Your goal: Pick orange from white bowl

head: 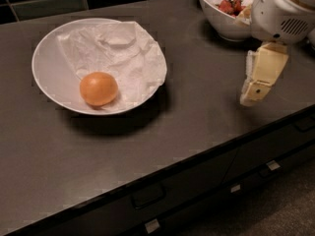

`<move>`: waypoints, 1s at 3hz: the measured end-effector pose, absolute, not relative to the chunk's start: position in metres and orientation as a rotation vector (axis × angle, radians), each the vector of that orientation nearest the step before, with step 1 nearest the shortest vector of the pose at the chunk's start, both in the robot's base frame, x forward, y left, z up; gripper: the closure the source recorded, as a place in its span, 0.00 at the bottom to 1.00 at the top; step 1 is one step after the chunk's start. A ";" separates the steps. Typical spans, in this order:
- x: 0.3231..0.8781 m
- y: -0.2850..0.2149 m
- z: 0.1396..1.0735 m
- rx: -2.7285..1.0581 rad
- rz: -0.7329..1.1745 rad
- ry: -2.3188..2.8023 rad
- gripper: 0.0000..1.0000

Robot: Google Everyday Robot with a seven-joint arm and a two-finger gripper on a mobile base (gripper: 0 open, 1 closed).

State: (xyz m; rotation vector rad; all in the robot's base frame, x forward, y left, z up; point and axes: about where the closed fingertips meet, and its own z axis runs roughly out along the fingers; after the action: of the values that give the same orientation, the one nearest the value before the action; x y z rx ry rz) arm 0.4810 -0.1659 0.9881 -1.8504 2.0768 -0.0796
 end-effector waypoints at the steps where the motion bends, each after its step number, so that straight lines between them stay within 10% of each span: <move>1: 0.508 -0.118 0.990 -1.951 -0.041 1.962 0.00; 3: 0.511 -0.107 0.988 -1.969 -0.019 1.932 0.00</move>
Offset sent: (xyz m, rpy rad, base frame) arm 0.0212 0.0385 0.0008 0.0085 0.0049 0.0929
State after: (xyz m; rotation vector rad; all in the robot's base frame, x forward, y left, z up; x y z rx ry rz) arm 0.5110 -0.1071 0.9878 -1.9691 1.9321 -0.0191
